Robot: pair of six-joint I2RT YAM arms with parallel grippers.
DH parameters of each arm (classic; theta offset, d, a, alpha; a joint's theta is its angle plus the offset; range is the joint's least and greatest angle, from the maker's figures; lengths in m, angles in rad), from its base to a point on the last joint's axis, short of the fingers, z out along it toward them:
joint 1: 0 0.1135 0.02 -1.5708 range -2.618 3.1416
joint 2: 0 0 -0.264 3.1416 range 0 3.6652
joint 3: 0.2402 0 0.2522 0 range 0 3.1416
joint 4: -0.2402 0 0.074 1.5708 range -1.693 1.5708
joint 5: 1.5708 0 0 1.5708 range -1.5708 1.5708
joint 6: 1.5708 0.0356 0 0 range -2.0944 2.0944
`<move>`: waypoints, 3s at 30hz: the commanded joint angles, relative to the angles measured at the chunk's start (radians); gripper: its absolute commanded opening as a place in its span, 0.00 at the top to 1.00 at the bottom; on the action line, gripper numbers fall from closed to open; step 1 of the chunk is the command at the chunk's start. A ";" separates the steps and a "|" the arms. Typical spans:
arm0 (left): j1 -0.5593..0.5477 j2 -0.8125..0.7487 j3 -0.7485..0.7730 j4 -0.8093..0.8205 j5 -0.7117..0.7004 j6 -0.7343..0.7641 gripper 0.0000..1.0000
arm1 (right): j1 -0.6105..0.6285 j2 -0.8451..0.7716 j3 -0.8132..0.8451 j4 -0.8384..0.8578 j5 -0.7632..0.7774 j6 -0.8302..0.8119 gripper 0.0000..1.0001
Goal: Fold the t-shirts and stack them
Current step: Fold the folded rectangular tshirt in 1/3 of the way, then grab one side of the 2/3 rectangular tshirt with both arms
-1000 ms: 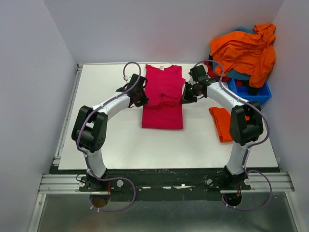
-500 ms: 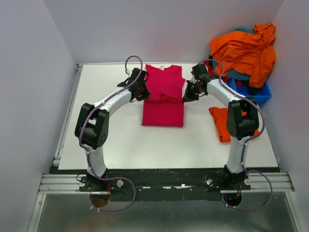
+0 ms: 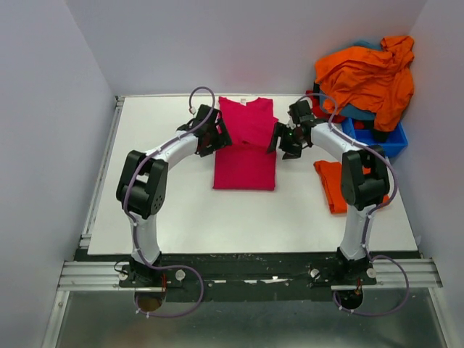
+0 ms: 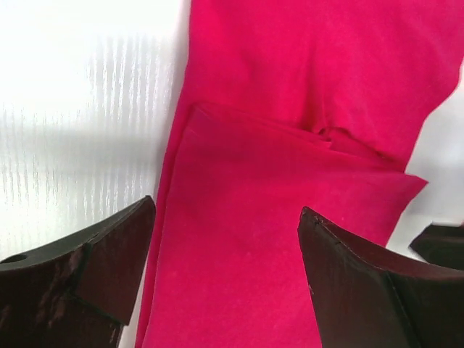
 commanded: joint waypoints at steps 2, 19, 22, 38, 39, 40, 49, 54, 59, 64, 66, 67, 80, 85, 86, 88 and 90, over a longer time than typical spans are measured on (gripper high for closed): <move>0.006 -0.178 -0.145 0.064 -0.003 0.055 0.08 | -0.008 -0.225 -0.246 0.134 -0.019 -0.003 0.21; -0.017 -0.343 -0.500 0.181 0.123 0.039 0.47 | 0.007 -0.349 -0.621 0.331 -0.228 0.027 0.46; -0.017 -0.320 -0.498 0.178 0.124 0.042 0.48 | 0.011 -0.323 -0.615 0.346 -0.251 0.032 0.46; -0.017 -0.261 -0.506 0.187 0.149 0.050 0.65 | 0.020 -0.303 -0.688 0.420 -0.323 0.061 0.68; -0.017 -0.261 -0.511 0.187 0.147 0.049 0.67 | 0.020 -0.303 -0.694 0.420 -0.322 0.061 0.68; -0.017 -0.264 -0.517 0.188 0.146 0.049 0.69 | 0.020 -0.308 -0.699 0.420 -0.325 0.059 0.68; -0.017 -0.293 -0.598 0.204 0.137 0.035 1.00 | 0.020 -0.267 -0.693 0.385 -0.326 0.052 0.99; -0.017 -0.356 -0.653 0.218 0.135 0.027 1.00 | 0.020 -0.329 -0.731 0.345 -0.276 0.023 0.99; -0.025 -0.422 -0.681 0.196 0.157 0.019 1.00 | 0.020 -0.398 -0.783 0.325 -0.293 0.012 0.99; -0.033 -0.527 -0.767 0.178 0.152 -0.005 0.97 | 0.020 -0.495 -0.860 0.310 -0.286 0.013 0.93; -0.037 -0.560 -0.793 0.181 0.157 -0.010 0.71 | 0.020 -0.507 -0.868 0.300 -0.280 0.009 0.60; -0.039 -0.579 -0.803 0.188 0.158 -0.010 0.66 | 0.020 -0.512 -0.871 0.300 -0.273 0.006 0.48; -0.071 -0.537 -0.807 0.238 0.183 -0.030 0.55 | 0.030 -0.463 -0.860 0.325 -0.253 0.012 0.54; -0.074 -0.517 -0.805 0.239 0.192 -0.028 0.55 | 0.049 -0.414 -0.854 0.360 -0.262 0.032 0.58; -0.074 -0.519 -0.804 0.234 0.192 -0.028 0.55 | 0.055 -0.403 -0.849 0.363 -0.262 0.035 0.59; -0.074 -0.530 -0.802 0.227 0.186 -0.027 0.55 | 0.064 -0.394 -0.843 0.369 -0.251 0.044 0.63; -0.074 -0.533 -0.800 0.213 0.178 -0.024 0.55 | 0.067 -0.388 -0.845 0.368 -0.239 0.046 0.72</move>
